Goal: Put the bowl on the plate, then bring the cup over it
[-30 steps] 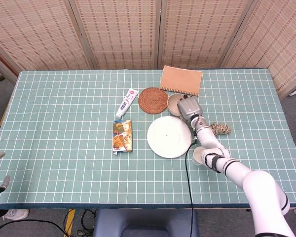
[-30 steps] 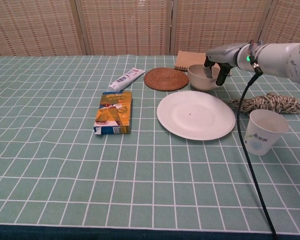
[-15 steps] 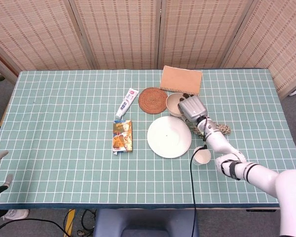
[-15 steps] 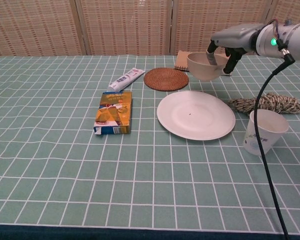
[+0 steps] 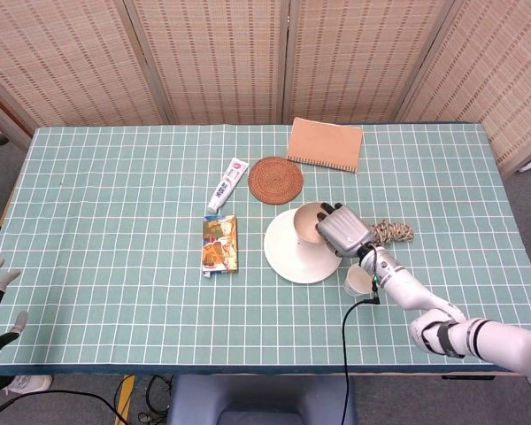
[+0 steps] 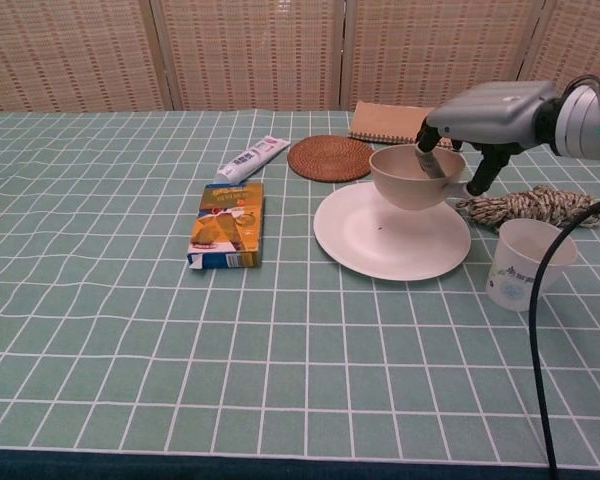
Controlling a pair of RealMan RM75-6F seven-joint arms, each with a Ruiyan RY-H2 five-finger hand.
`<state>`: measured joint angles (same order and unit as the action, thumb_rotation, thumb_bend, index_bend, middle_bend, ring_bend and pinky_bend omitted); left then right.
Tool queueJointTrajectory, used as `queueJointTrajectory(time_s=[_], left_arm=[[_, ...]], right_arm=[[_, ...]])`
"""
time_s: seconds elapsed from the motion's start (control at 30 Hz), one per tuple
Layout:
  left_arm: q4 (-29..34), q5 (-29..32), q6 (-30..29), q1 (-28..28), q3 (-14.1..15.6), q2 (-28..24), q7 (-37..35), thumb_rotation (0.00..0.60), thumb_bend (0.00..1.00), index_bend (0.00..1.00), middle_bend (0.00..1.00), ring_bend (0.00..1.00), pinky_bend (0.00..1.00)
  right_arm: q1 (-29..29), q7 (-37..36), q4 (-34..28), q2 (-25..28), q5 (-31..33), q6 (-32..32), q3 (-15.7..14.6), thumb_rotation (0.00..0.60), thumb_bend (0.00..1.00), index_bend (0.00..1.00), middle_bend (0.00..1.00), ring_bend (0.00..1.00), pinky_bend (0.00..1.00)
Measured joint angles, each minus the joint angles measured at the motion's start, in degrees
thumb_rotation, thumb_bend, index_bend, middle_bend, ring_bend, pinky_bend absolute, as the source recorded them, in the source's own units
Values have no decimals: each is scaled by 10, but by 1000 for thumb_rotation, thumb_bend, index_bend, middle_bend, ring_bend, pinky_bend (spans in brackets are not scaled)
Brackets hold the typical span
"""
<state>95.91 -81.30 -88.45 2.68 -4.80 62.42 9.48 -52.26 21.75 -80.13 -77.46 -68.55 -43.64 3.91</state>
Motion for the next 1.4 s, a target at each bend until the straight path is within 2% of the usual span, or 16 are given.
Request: queueJointTrajectory(time_s=[0.3, 0.37, 0.4, 0.57, 0.67, 0.77, 1.13, 1.27, 1.4], left_arm=[[-2, 1, -2, -3, 1, 0, -3, 600, 326, 196, 11, 86, 0], [-3, 1, -3, -4, 1, 0, -4, 600, 326, 196, 11, 86, 0], [-4, 1, -2, -4, 1, 0, -5, 600, 325, 196, 11, 86, 0], [-7, 2, -2, -4, 2, 1, -7, 600, 326, 195, 11, 86, 0], [-8, 1, -1, -4, 2, 2, -8, 600, 326, 195, 11, 86, 0], [-9, 0, -1, -3, 1, 3, -9, 600, 326, 195, 11, 86, 0], [-3, -1, 7, 4, -1, 2, -1, 600, 326, 195, 11, 86, 0], [-2, 0, 11, 8, -2, 4, 2, 600, 326, 196, 11, 86, 0], [1, 1, 17, 13, -4, 5, 6, 600, 325, 195, 11, 86, 0]], right_arm=[[-2, 1, 13, -20, -4, 10, -1, 600, 393, 580, 312, 149, 304], [-3, 3, 16, -25, -2, 13, -1, 600, 391, 550, 289, 149, 304], [-3, 5, 17, -26, -1, 14, -2, 600, 386, 517, 277, 149, 304], [-3, 12, 12, -28, 11, 22, -4, 600, 317, 184, 164, 106, 295], [-2, 16, 5, -23, 17, 23, -4, 600, 299, 63, 114, 85, 279], [2, 17, -9, -13, 16, 17, -5, 600, 295, 3, 93, 79, 278], [47, -7, -113, 75, -37, -60, -9, 600, 294, 0, 107, 72, 278], [75, -25, -158, 118, -77, -92, -22, 600, 292, 0, 114, 72, 277], [106, -47, -187, 151, -112, -119, -43, 600, 241, 0, 116, 72, 278]])
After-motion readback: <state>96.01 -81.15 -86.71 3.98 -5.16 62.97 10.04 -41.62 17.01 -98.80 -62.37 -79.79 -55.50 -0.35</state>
